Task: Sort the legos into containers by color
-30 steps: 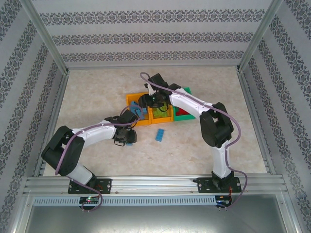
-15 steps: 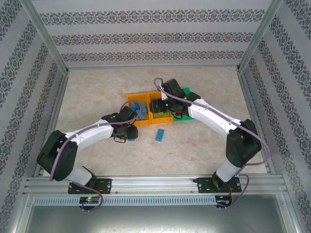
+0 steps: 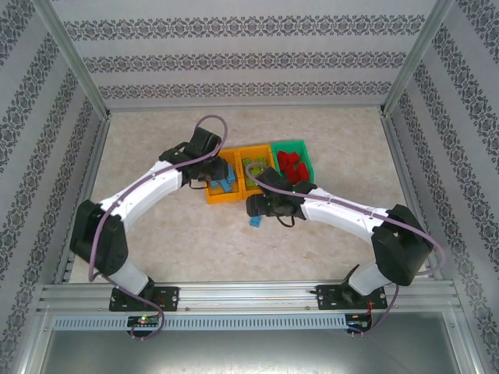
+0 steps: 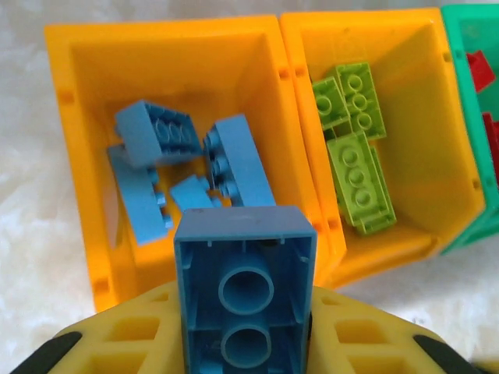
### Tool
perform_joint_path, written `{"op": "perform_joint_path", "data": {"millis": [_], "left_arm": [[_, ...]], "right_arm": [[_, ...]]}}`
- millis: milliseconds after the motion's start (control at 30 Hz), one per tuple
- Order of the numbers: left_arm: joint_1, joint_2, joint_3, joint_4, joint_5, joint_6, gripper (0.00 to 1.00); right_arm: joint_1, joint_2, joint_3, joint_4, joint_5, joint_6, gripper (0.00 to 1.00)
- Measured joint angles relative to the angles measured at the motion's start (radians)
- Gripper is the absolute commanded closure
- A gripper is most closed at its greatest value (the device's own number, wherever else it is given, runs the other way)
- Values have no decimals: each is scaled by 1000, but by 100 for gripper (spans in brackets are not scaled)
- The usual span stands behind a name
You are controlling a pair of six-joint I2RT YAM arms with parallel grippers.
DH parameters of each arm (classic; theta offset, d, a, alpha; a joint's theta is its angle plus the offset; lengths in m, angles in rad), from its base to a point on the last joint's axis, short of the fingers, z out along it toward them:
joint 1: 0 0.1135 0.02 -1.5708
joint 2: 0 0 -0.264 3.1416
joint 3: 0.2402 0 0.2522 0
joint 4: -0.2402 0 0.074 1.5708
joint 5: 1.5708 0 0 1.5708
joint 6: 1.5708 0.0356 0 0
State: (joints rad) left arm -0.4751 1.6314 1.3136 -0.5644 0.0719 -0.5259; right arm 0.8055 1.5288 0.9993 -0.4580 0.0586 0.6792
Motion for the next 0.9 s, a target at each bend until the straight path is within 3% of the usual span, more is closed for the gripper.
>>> {"op": "perform_joint_path", "data": {"millis": [200, 500, 900], "left_arm": [[19, 158, 104, -4, -2, 20, 70], [19, 181, 147, -5, -53, 29, 37], [19, 36, 39, -2, -117, 24, 4]], "right_arm": [[43, 95, 0, 10, 19, 127, 27], [43, 222, 28, 14, 24, 195, 32], [48, 261, 58, -20, 40, 182, 75]]}}
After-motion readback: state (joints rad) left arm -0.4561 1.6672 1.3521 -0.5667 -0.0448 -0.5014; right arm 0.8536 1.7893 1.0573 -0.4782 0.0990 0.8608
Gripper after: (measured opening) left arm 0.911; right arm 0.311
